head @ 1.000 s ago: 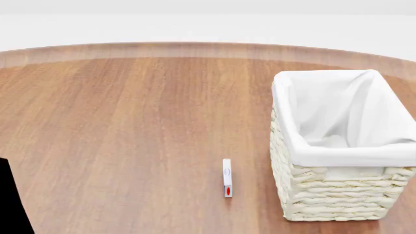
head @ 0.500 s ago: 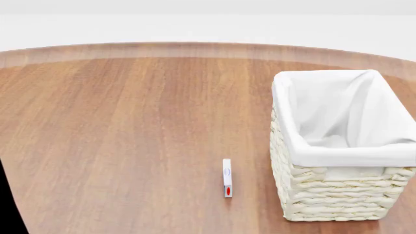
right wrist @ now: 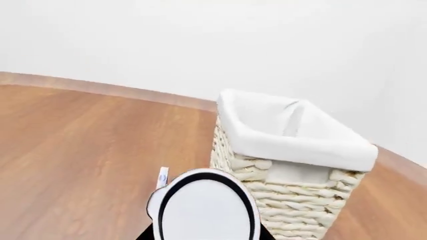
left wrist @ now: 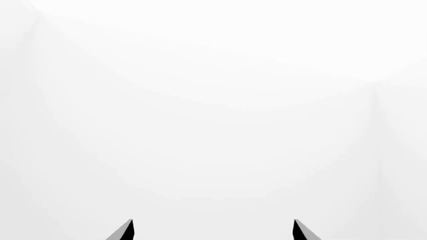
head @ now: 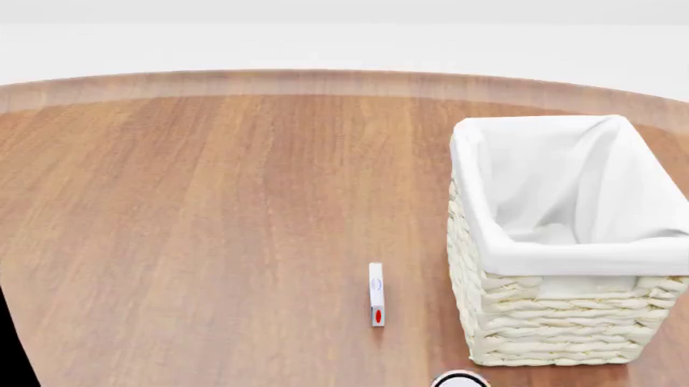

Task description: Pick up the tomato sauce, and put it in the basket.

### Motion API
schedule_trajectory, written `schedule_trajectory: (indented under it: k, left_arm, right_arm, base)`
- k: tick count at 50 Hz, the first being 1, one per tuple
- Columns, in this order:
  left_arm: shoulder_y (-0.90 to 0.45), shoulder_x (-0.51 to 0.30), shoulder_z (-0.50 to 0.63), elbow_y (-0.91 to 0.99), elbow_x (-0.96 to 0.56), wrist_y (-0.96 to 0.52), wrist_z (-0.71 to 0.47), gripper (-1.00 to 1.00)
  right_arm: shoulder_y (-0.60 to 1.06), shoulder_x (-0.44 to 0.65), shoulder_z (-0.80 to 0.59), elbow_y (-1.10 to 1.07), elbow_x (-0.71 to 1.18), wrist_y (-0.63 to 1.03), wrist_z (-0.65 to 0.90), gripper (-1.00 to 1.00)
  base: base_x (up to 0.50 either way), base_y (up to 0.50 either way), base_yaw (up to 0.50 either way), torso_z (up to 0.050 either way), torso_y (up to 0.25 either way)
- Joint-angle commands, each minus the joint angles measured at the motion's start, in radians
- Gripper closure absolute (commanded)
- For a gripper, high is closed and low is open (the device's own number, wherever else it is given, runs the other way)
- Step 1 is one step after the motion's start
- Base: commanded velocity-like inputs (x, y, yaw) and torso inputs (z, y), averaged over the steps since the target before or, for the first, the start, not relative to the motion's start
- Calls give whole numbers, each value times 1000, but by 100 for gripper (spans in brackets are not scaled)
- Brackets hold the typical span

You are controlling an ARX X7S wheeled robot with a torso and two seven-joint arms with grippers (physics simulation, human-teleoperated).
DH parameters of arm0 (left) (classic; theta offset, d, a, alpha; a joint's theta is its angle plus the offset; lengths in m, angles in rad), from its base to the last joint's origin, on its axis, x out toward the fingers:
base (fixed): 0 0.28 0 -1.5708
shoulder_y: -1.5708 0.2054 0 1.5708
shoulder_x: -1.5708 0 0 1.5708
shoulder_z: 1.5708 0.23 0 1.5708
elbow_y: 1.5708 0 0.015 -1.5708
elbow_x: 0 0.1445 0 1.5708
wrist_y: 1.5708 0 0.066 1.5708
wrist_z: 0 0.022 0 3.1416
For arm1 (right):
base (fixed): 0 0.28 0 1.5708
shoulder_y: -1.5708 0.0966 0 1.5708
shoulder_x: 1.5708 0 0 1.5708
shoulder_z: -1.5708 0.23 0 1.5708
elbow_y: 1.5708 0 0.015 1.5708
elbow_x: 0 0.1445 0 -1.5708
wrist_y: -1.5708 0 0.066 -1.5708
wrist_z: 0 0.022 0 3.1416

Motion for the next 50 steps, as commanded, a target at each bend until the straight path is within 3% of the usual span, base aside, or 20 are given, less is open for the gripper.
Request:
schedule_trajectory:
  k: [1, 23, 35, 50]
  left_arm:
    - [2, -2, 5, -1, -2, 4, -1, -100]
    - [2, -8, 3, -20, -4, 16, -5, -100]
    - [1, -13, -3, -26, -5, 21, -10, -100]
    - [10, -21, -6, -20, 2, 24, -17, -100]
  right_arm:
    - [116, 29, 2, -119, -53, 133, -6, 100]
    - [560, 111, 52, -124, -59, 395, -81, 100]
    - [683, 126, 7, -16, -76, 356, -106, 100]
    - [996, 147, 9, 241, -65, 305, -206, 100]
  base:
    - [0, 0, 0, 0, 0]
    - [0, 0, 0, 0, 0]
    - [0, 0, 0, 0, 0]
    - [0, 0, 0, 0, 1]
